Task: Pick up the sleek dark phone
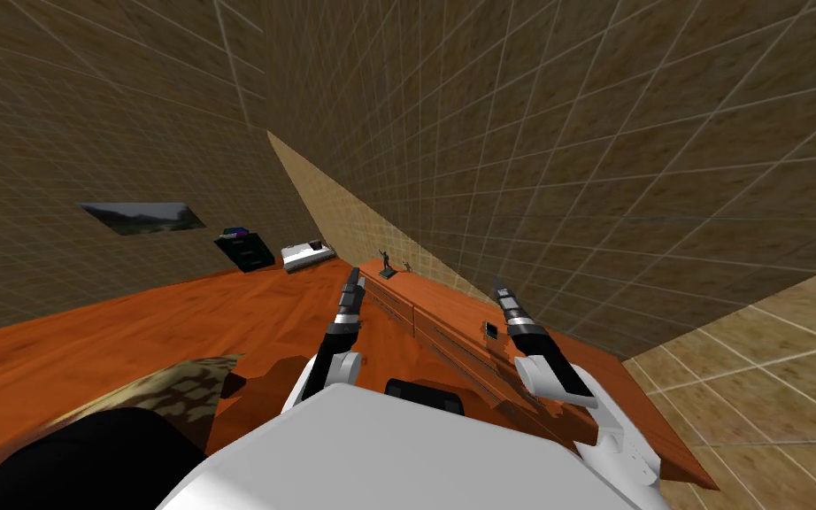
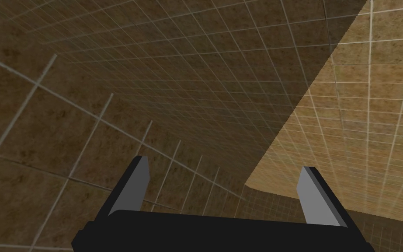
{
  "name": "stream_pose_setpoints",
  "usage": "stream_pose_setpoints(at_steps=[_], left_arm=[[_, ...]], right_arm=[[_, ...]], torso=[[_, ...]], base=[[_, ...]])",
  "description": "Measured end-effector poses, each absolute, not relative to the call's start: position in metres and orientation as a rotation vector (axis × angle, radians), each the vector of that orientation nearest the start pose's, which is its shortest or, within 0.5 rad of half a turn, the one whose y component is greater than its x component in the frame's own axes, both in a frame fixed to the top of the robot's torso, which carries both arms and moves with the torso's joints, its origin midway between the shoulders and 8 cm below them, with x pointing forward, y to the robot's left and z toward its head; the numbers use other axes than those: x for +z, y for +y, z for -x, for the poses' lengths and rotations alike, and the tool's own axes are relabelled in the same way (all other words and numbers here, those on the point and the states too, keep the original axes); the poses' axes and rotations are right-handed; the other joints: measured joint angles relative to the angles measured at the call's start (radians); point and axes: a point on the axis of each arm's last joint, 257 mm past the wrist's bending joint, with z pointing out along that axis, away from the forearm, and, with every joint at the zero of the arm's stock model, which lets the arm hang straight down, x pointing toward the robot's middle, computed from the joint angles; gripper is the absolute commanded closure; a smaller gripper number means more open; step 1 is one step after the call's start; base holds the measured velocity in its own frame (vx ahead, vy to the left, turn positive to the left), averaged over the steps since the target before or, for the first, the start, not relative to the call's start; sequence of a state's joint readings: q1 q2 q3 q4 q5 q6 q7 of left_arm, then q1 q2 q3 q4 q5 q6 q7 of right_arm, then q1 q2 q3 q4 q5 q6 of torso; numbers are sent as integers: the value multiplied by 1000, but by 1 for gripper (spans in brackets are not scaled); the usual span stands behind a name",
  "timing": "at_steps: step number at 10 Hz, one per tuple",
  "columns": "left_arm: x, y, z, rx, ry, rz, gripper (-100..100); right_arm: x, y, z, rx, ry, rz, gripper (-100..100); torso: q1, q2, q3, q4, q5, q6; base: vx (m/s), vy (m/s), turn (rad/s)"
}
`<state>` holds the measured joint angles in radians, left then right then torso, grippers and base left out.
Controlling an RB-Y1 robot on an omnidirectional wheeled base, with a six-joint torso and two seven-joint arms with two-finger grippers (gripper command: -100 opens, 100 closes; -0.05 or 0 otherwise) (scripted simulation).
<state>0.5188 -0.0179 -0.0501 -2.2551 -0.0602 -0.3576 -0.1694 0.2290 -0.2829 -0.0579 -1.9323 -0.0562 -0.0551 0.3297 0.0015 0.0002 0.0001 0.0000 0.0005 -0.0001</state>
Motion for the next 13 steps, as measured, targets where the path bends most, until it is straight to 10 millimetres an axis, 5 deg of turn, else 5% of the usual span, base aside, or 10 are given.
stream_pose_setpoints(at_steps=[5,13], left_arm=[[-23,265,-371,-1108,810,708,0],[-23,265,-371,-1108,810,708,0]], right_arm=[[-191,-342,-499,668,1422,-736,-100],[-290,-391,-507,450,1678,-817,-100]], torso=[[-1,0,0,0,0,0],[-3,0,0,0,-1,1]], base=[[3,10,128],[3,-12,141]])
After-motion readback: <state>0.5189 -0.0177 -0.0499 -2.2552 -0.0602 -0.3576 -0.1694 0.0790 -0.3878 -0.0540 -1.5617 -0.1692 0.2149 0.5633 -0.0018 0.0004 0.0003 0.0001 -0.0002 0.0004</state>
